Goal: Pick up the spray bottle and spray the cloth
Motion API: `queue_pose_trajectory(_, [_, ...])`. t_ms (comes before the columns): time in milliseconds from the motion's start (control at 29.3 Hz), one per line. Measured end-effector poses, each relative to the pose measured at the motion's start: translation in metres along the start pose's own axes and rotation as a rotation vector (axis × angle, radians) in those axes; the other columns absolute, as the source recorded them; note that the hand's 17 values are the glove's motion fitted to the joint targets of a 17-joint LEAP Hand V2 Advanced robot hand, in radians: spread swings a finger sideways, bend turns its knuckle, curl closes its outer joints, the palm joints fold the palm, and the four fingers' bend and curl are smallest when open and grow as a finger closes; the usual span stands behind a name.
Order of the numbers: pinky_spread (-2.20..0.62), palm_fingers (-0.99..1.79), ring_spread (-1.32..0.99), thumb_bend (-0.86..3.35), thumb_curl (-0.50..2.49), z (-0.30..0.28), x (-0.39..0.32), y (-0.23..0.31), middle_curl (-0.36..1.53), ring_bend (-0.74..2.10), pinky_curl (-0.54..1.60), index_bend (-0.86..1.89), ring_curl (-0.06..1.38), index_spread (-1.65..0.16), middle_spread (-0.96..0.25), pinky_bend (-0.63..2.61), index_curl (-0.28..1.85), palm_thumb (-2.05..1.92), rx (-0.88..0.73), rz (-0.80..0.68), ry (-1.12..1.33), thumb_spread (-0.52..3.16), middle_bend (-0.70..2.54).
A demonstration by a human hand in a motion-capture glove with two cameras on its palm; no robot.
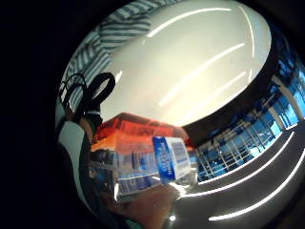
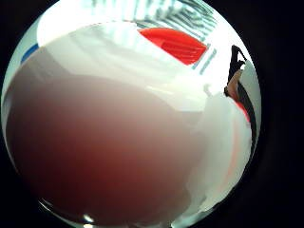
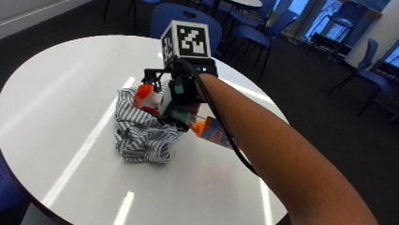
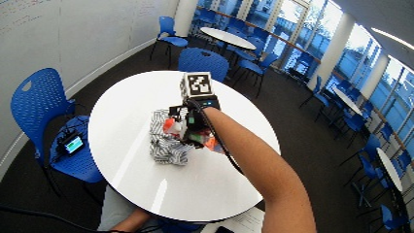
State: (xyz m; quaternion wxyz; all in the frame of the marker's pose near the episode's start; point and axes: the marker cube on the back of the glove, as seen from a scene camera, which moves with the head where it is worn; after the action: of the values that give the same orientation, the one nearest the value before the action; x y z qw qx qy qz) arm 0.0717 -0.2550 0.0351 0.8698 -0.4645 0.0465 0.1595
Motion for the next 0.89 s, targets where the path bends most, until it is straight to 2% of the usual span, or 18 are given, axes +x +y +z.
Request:
queue_pose_trajectory(307, [-0.22,1.32,-0.22,-0.03,0.79,-0.030,-0.020,0.029,0.50,0.54,0.37,0.24,0.43,-0.32,-0.22,0.29,0.59,0.89,0.178,-0.088,-0.137,0.42,0.58])
queue_pose_trajectory(649, [-0.21,1.32,-0.22,-0.03,0.79,-0.066,-0.039,0.051,0.50,0.54,0.37,0.24,0.43,-0.32,-0.22,0.28,0.59,0.90,0.383,-0.245,-0.428,0.42,0.57])
queue_pose_trajectory(751, [-0.21,1.32,-0.22,-0.03,0.80,-0.073,-0.046,0.047,0.50,0.53,0.37,0.24,0.43,-0.32,-0.22,0.28,0.59,0.90,0.517,-0.303,-0.579,0.42,0.57])
queue_pose_trajectory(888, [-0.20,1.32,-0.22,-0.03,0.80,-0.082,-0.065,0.039,0.50,0.53,0.37,0.24,0.43,-0.32,-0.22,0.28,0.59,0.90,0.815,-0.450,-0.919,0.42,0.57])
